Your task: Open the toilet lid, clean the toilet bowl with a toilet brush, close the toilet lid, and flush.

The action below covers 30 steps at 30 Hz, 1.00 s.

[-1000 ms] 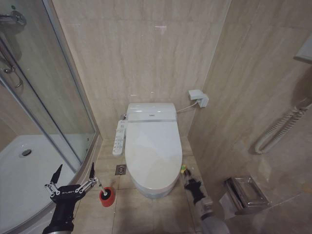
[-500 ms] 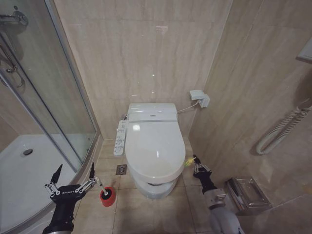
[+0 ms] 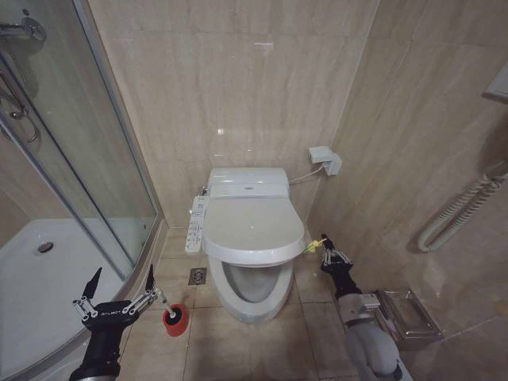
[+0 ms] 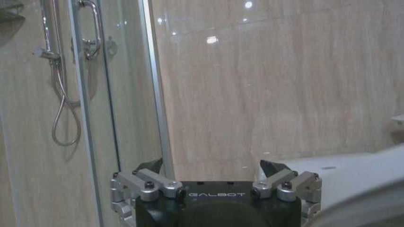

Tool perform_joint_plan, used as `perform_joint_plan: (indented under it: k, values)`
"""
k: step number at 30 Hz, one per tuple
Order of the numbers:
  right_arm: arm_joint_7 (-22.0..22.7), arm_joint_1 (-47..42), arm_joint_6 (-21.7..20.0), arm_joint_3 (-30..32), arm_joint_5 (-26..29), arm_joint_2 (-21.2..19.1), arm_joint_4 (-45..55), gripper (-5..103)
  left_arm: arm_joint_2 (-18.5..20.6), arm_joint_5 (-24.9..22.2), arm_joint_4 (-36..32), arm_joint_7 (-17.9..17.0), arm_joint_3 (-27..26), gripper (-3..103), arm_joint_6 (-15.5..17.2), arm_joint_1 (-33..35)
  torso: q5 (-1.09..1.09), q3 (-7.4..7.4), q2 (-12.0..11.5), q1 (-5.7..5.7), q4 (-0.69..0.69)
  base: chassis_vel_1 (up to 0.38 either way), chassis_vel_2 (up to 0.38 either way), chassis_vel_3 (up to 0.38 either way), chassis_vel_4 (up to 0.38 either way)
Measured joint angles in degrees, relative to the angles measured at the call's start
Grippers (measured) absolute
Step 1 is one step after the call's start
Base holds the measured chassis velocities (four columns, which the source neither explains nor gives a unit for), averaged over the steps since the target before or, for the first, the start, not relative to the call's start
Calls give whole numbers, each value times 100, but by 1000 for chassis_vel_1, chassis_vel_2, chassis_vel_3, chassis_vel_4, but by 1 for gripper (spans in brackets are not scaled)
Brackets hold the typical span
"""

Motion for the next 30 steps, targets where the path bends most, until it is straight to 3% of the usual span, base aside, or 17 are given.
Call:
perform_joint_plan:
  k: [30]
  values:
    - [420,1833,-663,-368,859,-777,-525,2,0,0,0,0,0,100,0,0,0,0,-1,0,0,0,0,0,0]
